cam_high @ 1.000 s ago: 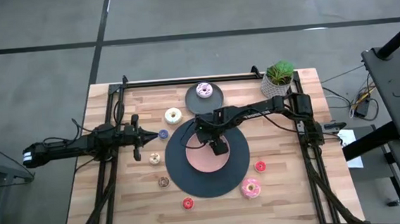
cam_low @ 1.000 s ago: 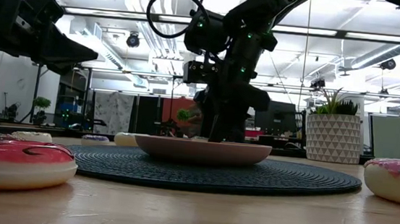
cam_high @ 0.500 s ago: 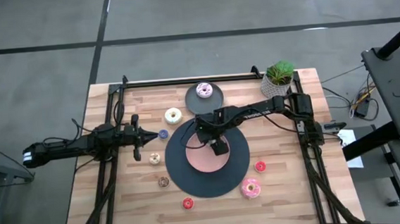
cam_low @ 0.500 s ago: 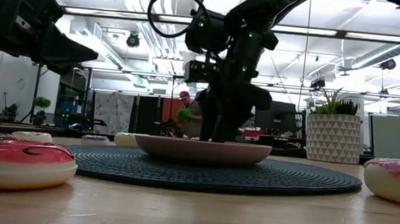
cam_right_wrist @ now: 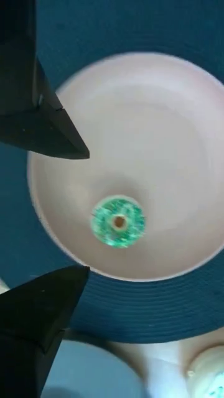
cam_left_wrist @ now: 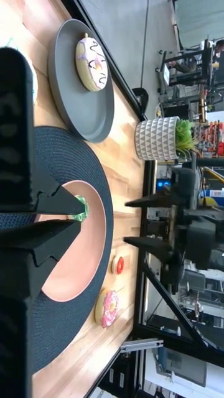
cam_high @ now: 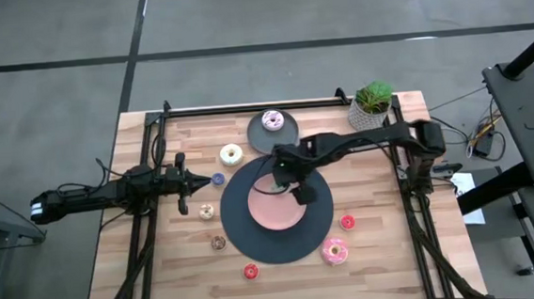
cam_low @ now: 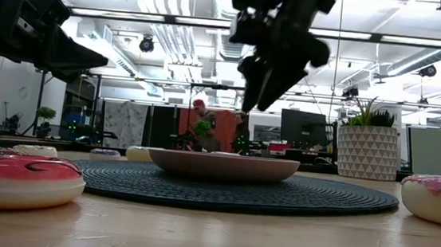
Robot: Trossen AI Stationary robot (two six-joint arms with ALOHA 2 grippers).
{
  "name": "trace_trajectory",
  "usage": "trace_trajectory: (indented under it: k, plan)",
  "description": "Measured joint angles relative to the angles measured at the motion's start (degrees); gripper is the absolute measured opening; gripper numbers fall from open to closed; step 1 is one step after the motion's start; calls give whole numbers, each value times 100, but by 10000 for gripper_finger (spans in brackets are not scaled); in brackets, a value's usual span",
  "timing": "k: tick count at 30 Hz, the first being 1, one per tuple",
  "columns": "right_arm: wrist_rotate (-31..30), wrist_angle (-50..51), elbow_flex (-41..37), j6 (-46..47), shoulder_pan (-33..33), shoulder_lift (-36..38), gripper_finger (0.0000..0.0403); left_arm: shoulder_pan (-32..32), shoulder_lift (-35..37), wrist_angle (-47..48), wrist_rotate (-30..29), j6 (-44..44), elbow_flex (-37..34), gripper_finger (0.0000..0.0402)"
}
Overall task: Pick & Place donuts
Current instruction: Put the small red donut on the pink plate
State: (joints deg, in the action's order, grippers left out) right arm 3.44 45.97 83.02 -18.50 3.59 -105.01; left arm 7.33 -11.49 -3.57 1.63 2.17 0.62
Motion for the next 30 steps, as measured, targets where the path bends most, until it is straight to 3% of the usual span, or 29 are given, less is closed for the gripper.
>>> trace_trajectory:
  k: [8,20,30]
  plan:
    - [0,572,-262,651,-244,721,284,1,0,4,0,0,0,0]
    - [-61,555,-1557,2114,-848,1908,286,2,-2,7,0,-2,0,0]
    - [-62,463,-2575,2115,-1427,2981,282,0,-2,9,0,0,0,0]
